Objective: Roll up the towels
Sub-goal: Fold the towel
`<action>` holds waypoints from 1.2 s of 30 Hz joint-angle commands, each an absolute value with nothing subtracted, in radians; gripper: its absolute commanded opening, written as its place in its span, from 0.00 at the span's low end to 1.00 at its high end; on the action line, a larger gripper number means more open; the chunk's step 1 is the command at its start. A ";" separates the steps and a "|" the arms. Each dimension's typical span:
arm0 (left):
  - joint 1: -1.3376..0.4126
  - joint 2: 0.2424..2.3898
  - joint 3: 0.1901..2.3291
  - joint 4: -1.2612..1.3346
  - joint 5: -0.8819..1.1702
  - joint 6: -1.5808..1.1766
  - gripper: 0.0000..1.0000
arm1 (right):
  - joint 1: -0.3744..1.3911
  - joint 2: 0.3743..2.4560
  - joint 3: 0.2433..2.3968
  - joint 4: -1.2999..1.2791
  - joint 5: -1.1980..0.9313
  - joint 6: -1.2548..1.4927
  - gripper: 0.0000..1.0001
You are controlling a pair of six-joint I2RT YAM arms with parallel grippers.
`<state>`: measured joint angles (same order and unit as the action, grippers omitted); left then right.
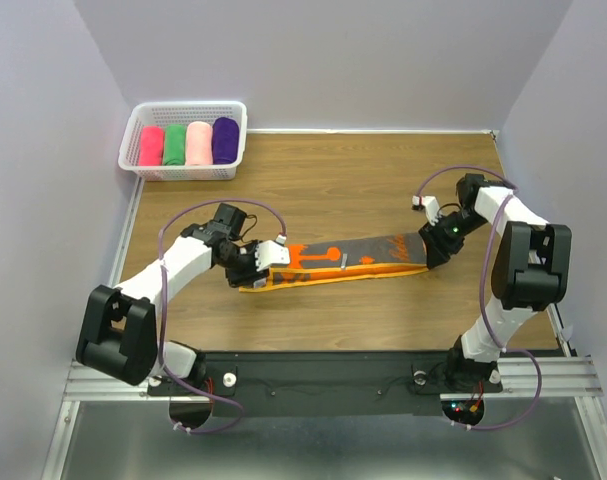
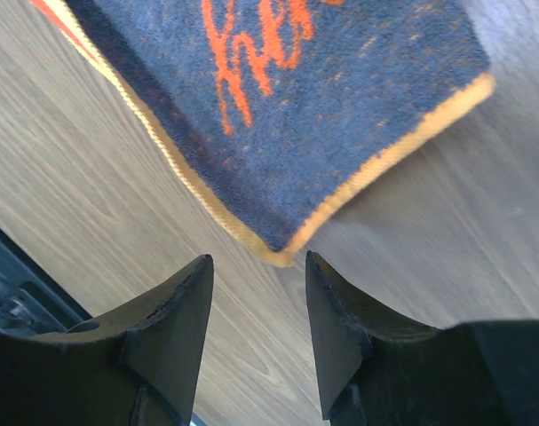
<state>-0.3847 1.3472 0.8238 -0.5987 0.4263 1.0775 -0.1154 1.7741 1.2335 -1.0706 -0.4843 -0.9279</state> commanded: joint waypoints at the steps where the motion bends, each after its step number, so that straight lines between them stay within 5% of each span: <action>1: -0.377 1.357 0.894 -0.601 0.425 1.058 0.49 | -0.107 1.740 1.270 -1.048 -0.448 -0.966 0.53; 23: -0.336 1.459 0.953 -0.741 0.450 1.120 0.54 | -0.097 1.720 1.316 -1.144 -0.465 -1.052 0.61; 29: -0.322 1.532 0.965 -0.710 0.420 1.100 0.42 | -0.068 1.700 1.276 -1.138 -0.431 -1.077 0.68; 36: -0.319 1.572 1.011 -0.733 0.437 1.101 0.24 | -0.015 1.710 1.270 -1.089 -0.388 -1.040 0.63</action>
